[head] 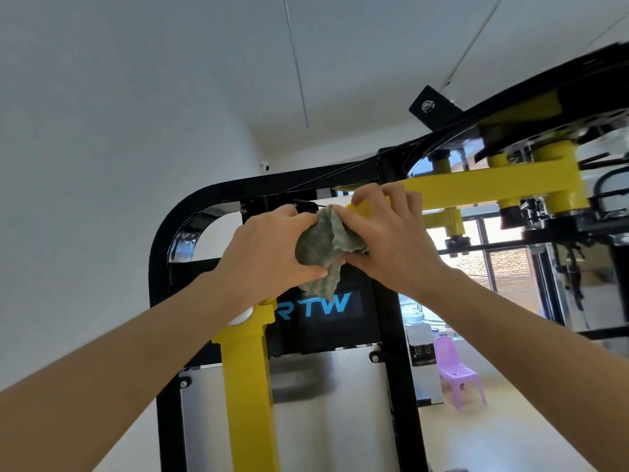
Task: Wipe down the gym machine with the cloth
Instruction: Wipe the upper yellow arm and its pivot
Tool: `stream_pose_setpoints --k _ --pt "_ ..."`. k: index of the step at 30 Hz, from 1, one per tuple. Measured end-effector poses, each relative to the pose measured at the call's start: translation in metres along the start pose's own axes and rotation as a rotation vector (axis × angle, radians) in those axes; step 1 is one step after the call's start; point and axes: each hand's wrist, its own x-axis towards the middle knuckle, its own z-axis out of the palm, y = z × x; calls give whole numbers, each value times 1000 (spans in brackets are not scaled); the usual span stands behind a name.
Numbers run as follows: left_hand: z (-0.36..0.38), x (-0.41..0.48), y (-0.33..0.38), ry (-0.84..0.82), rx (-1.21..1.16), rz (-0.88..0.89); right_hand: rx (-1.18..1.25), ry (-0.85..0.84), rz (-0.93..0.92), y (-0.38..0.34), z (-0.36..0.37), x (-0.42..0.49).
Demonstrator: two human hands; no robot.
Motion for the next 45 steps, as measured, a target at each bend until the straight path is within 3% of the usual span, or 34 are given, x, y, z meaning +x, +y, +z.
stream_pose_setpoints --k 11,18,21,38,45 --pt "3 51 29 -50 72 101 26 53 116 49 -16 -18" --pt "3 56 20 -116 -48 133 67 32 -254 53 -21 -15" --pt "1 50 11 -122 -146 142 51 -12 -282 55 -16 -9" --pt "24 64 37 51 -191 160 -126 135 -52 105 -3 -21" --pt "38 93 77 160 34 205 -197 159 -24 140 -11 -38"
